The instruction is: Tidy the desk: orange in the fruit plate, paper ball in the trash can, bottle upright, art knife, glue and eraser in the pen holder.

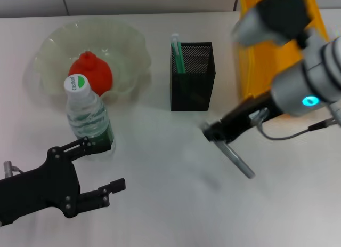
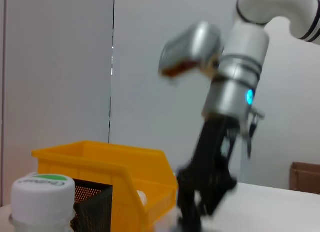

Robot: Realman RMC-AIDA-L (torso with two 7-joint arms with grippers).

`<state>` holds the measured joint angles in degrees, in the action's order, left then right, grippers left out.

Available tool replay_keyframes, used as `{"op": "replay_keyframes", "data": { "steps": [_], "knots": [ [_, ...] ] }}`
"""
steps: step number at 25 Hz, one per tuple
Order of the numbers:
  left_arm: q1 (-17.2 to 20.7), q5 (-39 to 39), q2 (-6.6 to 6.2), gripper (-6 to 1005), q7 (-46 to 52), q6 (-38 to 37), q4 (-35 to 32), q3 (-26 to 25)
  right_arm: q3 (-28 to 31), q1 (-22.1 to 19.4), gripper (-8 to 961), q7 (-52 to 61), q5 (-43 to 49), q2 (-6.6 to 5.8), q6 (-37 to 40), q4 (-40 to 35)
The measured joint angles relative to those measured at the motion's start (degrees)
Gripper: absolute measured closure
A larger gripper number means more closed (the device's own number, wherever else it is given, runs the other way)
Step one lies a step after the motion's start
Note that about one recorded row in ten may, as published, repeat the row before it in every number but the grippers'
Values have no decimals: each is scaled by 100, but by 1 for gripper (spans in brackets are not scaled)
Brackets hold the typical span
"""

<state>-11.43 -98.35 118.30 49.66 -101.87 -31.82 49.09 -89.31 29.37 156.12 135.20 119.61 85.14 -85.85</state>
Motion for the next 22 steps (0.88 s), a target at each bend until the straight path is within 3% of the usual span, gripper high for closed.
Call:
{"op": "replay_keyframes", "data": {
  "steps": [6, 12, 14, 17, 22],
  "knots": [
    [9, 0, 0, 218, 0, -6, 0, 9, 1302, -753, 809, -1968, -1967, 22, -283, -390],
    [33, 0, 0, 218, 0, -9, 0, 13, 1556, -1292, 804, -4865, -4581, 0, -1336, 546],
    [35, 0, 0, 218, 0, -7, 0, 13, 1553, -1271, 802, -5996, -5352, -1, -1566, 1227],
    [35, -8, 0, 218, 0, -4, 0, 14, 1561, -927, 800, -7284, -6320, -26, -1707, 2527],
    [30, -60, 8, 219, 0, -7, 0, 14, 1709, -274, 796, -8369, -6616, -28, -1759, 4049]
  ]
}}
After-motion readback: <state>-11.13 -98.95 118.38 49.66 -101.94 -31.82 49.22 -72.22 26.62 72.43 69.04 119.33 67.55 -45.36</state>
